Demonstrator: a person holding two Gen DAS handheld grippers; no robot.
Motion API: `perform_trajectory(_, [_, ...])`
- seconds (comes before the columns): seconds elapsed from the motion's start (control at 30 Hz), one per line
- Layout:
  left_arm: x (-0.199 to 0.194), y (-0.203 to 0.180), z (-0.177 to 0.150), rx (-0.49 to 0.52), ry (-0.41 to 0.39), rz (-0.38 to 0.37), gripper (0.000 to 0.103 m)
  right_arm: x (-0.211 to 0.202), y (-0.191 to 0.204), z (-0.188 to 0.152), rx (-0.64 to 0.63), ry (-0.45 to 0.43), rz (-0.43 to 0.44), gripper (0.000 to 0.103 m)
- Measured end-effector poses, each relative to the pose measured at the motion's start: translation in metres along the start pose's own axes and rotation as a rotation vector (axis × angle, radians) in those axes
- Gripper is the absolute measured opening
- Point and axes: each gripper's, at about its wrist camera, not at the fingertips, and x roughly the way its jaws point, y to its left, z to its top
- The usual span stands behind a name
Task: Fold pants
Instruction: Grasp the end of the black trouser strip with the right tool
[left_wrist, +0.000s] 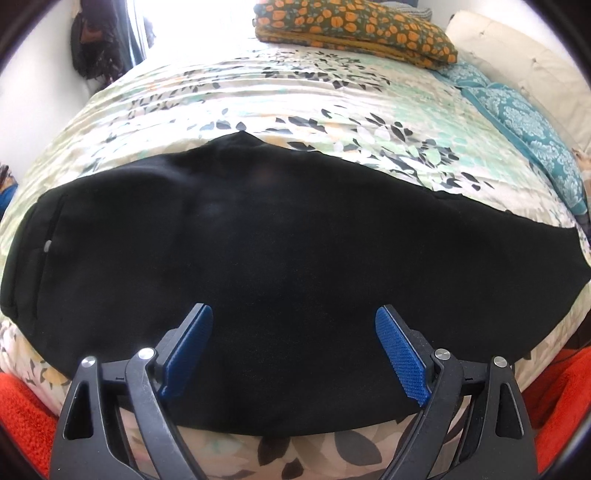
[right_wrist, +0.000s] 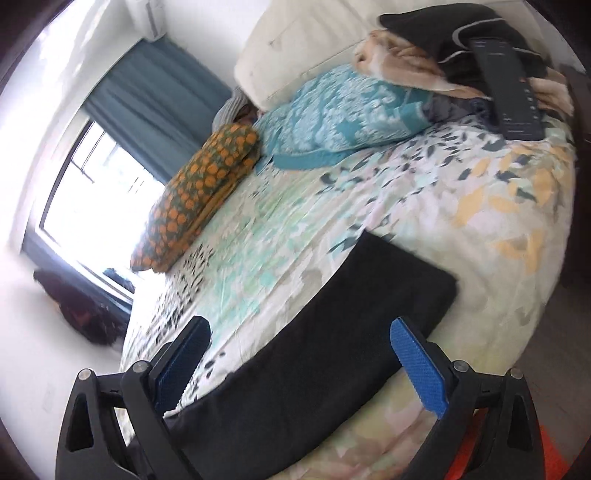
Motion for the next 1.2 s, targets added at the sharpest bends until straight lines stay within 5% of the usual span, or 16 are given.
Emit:
perform_trajectory(0.13, [0.006, -0.001, -0.003, -0.012, 0.019, -0.015, 0.091, 0.017, -0.050, 0.042, 0.073, 0.205, 0.014, 0.099])
perform_trajectory(0.3, [0.002, -0.015, -0.003, 0.028, 0.005, -0.018, 0.091, 0.057, -0.062, 0.026, 0.136, 0.418, 0.188, 0.099])
perform_trajectory(0.5, [-0.004, -0.016, -0.003, 0.047, 0.000, -0.002, 0.091, 0.091, -0.052, 0.016, 0.044, 0.446, 0.090, 0.099])
perform_trajectory(1.03, [0.002, -0.010, -0.007, 0.026, 0.020, 0.015, 0.091, 0.103, -0.064, 0.021, 0.072, 0.439, 0.098, 0.093])
perform_trajectory(1.1, [0.003, -0.010, -0.007, 0.022, 0.022, 0.017, 0.091, 0.104, -0.059, 0.021, 0.033, 0.437, 0.033, 0.081])
perform_trajectory(1.17, [0.004, -0.008, -0.007, 0.017, 0.025, 0.018, 0.091, 0.105, -0.059, 0.021, 0.010, 0.433, -0.043, 0.057])
perform_trajectory(1.2, [0.004, -0.008, -0.007, 0.014, 0.026, 0.019, 0.091, 0.104, -0.063, 0.022, 0.024, 0.430, -0.055, 0.035])
